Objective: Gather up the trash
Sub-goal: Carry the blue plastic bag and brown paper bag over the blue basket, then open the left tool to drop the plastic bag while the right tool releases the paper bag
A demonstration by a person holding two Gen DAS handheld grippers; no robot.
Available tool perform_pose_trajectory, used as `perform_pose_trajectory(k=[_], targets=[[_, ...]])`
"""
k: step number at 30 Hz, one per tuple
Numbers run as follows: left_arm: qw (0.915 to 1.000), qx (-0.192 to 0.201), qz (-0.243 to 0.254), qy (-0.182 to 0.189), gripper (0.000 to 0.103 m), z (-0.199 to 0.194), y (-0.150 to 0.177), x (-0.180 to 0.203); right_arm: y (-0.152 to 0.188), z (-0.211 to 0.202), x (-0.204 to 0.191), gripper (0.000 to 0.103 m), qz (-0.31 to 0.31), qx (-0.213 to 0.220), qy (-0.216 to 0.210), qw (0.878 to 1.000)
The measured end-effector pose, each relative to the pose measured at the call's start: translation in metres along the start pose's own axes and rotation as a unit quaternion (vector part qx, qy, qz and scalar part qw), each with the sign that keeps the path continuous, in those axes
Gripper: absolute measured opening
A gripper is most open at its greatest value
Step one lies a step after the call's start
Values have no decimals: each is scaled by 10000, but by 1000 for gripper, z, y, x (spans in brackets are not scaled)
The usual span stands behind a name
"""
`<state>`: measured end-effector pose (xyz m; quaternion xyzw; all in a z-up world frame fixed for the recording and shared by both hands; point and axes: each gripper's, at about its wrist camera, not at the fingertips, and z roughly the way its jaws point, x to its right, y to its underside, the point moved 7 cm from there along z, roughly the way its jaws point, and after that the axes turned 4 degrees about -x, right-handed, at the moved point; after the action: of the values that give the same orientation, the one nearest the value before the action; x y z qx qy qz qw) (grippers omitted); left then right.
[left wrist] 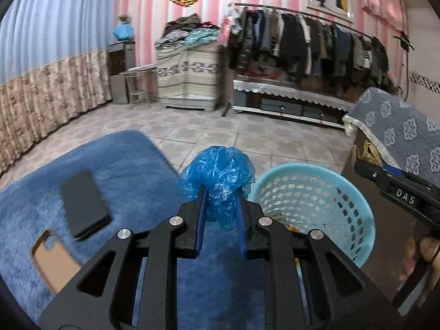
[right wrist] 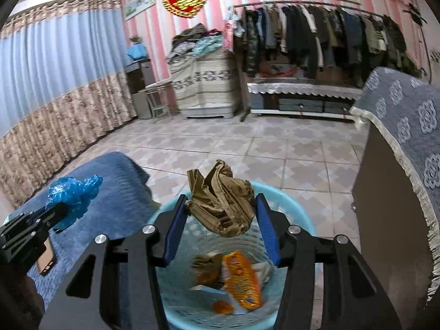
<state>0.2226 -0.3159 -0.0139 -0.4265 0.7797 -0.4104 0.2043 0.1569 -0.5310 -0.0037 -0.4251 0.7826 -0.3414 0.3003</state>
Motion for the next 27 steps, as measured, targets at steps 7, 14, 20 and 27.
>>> perform_pose_trajectory(k=[7,14,20,27], targets=[[9990,-173,186,371,18,27,-7,40,4,7,29,50,337,-80,138,9993],[9953,-568,305,719,18,56,-3,61,6,5,26,50,305,-39,101,9995],[9965,-446,330,629,60,57,-11,64,9,4,30,50,415,-64,144,9990],[9999,43,157,7,92,35,-25,26,10,9,18,50,266,-145,128,9995]])
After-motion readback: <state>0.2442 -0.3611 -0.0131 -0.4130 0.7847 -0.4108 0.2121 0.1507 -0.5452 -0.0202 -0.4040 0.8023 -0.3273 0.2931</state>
